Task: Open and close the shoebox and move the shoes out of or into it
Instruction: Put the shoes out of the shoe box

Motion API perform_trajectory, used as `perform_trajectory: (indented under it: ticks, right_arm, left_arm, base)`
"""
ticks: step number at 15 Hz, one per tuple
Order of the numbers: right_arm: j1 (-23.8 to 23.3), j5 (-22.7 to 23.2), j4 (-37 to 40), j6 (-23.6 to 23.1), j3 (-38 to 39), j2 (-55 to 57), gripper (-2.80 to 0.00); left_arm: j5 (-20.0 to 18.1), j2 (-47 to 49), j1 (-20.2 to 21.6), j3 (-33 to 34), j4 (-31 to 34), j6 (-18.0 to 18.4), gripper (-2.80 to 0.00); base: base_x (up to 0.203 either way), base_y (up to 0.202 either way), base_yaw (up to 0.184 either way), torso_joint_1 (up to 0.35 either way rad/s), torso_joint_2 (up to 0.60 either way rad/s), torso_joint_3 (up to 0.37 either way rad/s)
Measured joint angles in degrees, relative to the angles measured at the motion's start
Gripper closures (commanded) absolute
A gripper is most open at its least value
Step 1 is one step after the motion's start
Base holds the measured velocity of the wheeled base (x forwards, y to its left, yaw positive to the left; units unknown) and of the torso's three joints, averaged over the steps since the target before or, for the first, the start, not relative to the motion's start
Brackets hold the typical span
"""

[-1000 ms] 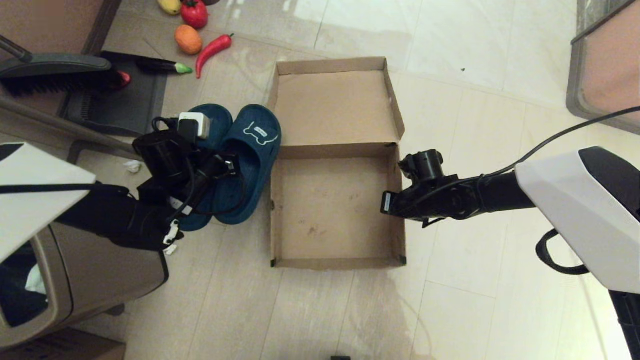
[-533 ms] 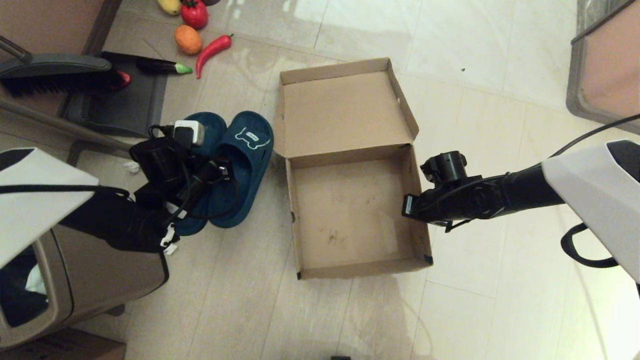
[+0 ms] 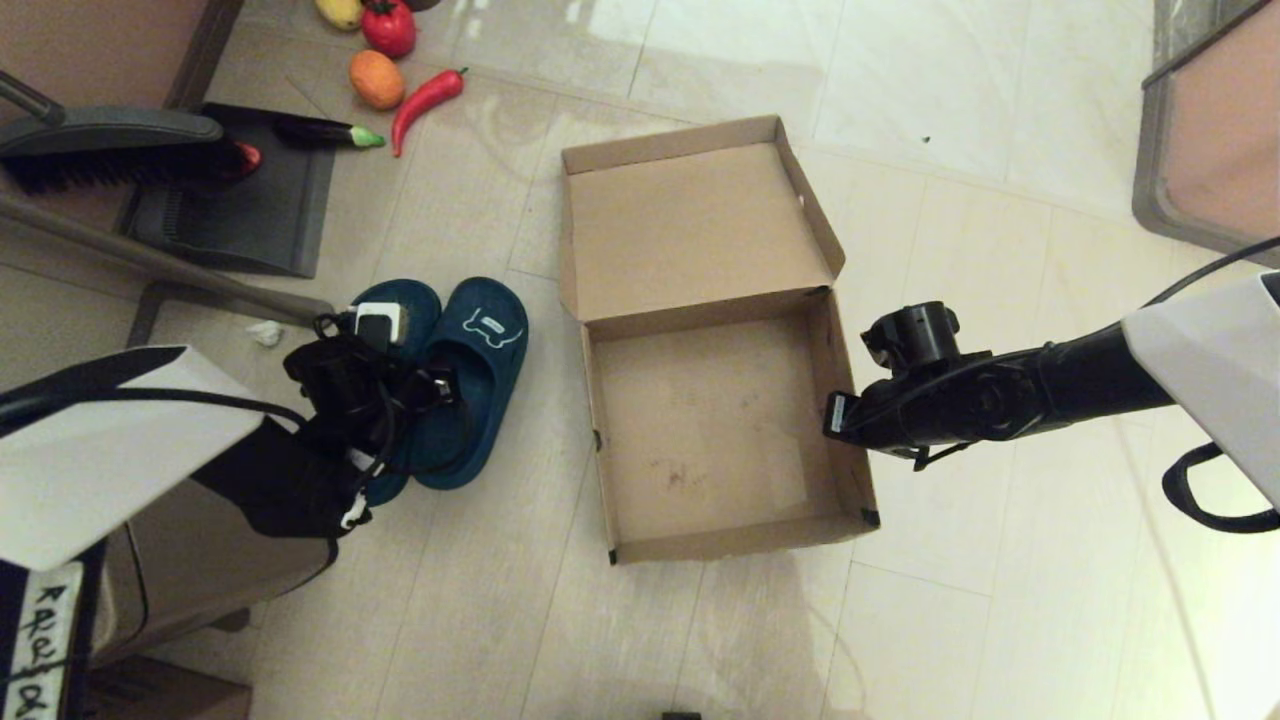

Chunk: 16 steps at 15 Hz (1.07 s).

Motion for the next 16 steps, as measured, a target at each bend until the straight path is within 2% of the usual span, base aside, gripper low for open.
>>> perform_trajectory:
  ticks: [1, 2, 7, 10, 16]
  right_arm:
    - [0.0, 0.0, 0.0, -0.7, 0.0, -0.1, 0.00]
    - [0.0, 0.0, 0.0, -1.0, 0.1, -0.1, 0.00]
    - [0.4, 0.3, 0.2, -1.3, 0.5, -1.5, 0.00]
    - [0.5, 2.3, 1.1, -1.2, 2.7, -4.7, 0.00]
    - [0.4, 3.3, 1.6, -1.2, 8.7, -11.4, 0.00]
  left_arm:
    - [0.0, 1.6, 0.1, -0.1, -1.4, -0.1, -0.97]
    - [0.0, 3.1, 0.1, -0.4, -2.5, -0.3, -2.80]
    - [0.0, 6.2, -0.6, -1.4, -3.0, -1.2, -2.80]
    - [-0.2, 5.8, -0.8, -0.1, -2.7, -0.9, -2.80]
    - [-1.5, 6.8, -0.9, 4.0, 2.6, -1.1, -2.80]
  base:
    - [0.000, 0.000, 0.000, 0.000, 0.00, 0.000]
    - [0.000, 0.000, 0.000, 0.000, 0.00, 0.000]
    - [0.000, 0.000, 0.000, 0.000, 0.00, 0.000]
    - [0.000, 0.000, 0.000, 0.000, 0.00, 0.000]
    - [0.000, 0.000, 0.000, 0.000, 0.00, 0.000]
